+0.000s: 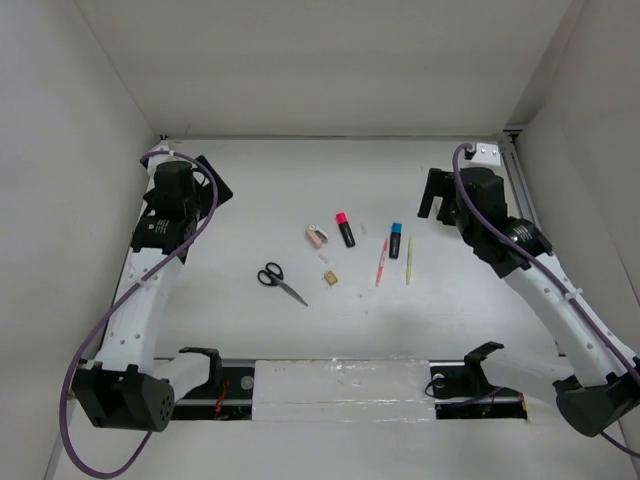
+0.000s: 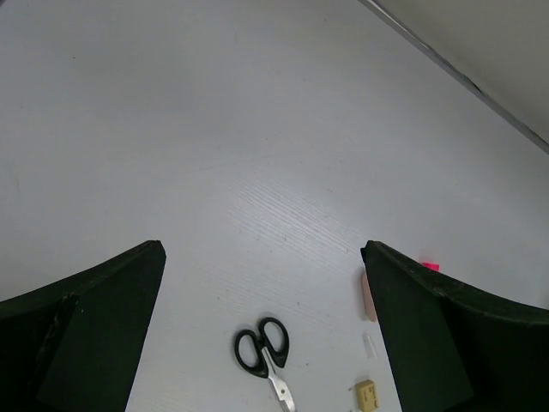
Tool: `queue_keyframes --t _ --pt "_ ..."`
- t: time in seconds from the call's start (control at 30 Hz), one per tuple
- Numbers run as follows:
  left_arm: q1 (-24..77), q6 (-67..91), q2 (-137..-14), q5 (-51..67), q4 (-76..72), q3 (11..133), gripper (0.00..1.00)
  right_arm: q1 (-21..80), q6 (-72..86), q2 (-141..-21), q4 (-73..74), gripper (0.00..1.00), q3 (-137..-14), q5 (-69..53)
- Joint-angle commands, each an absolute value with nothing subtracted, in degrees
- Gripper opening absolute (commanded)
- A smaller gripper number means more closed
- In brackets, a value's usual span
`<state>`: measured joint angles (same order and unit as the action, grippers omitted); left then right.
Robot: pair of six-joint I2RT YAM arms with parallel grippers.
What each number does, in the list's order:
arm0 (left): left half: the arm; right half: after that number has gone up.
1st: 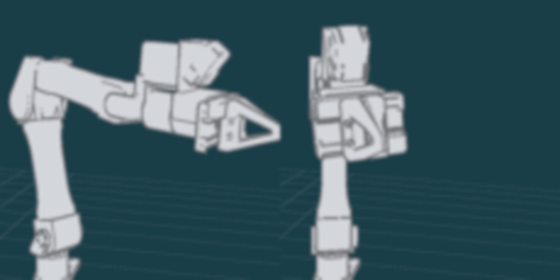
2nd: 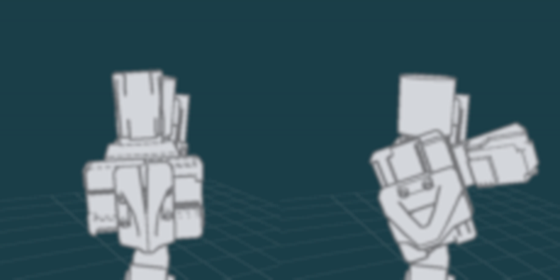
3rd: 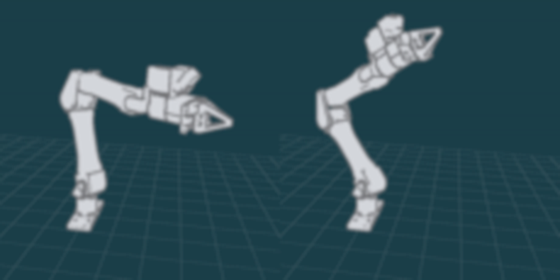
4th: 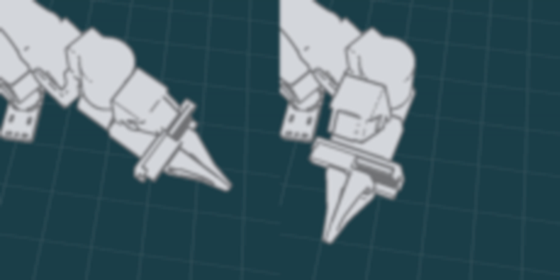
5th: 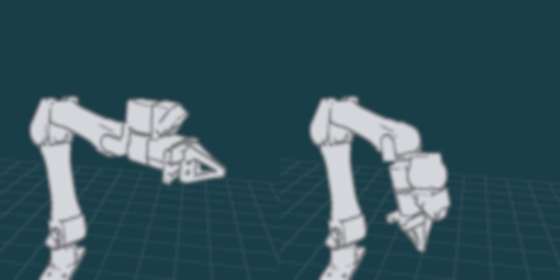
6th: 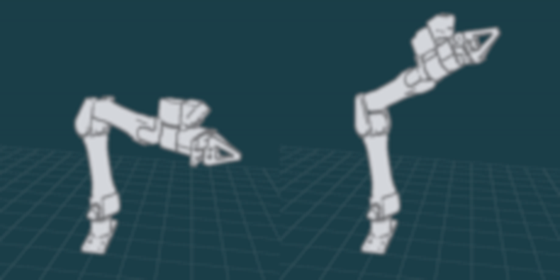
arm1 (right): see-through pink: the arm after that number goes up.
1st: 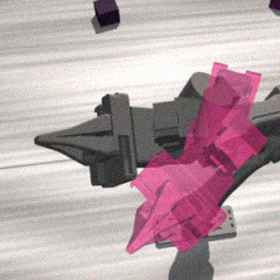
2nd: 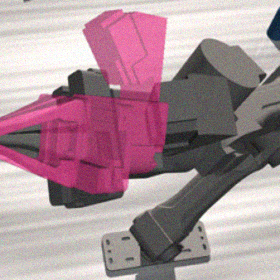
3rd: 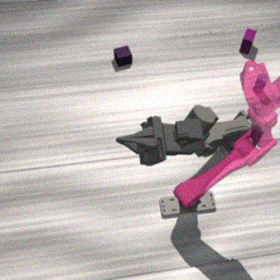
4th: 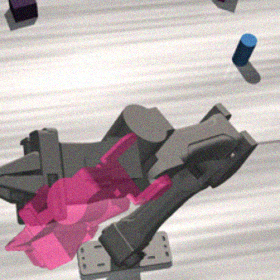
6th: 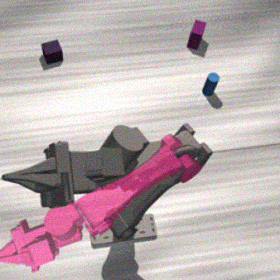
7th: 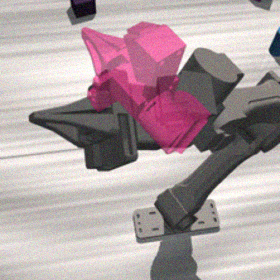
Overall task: Sort the stationery into containers
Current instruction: Pick up the pen from the center of the board.
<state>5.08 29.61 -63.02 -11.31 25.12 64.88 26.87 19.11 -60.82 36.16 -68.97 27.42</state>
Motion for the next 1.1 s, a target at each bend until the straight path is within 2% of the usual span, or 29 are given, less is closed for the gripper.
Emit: queue_keyframes --t 0.0,0.4,0.67,0.77,1.07 --pt "4.92 29.88 -61.18 -11.07 23.99 65.75 1.00 28.12 20.65 -61.70 36.65 1.00 -71.89 28.04" --pt "4.92 29.88 -60.64 -9.93 23.99 65.74 1.00 29.44 25.48 -68.99 37.35 1.00 -64.52 24.79" --pt "4.92 29.88 -59.50 -9.40 23.47 65.74 1.00 28.92 27.50 -78.91 36.21 0.93 -62.84 20.30" --pt "4.92 29.88 -59.50 -9.40 23.47 65.74 1.00 28.39 27.51 -80.68 35.42 0.93 -61.36 20.30" --pt "5.45 29.88 -58.97 -8.26 23.47 65.74 1.00 25.41 26.89 -81.74 32.35 0.85 -55.82 14.70"
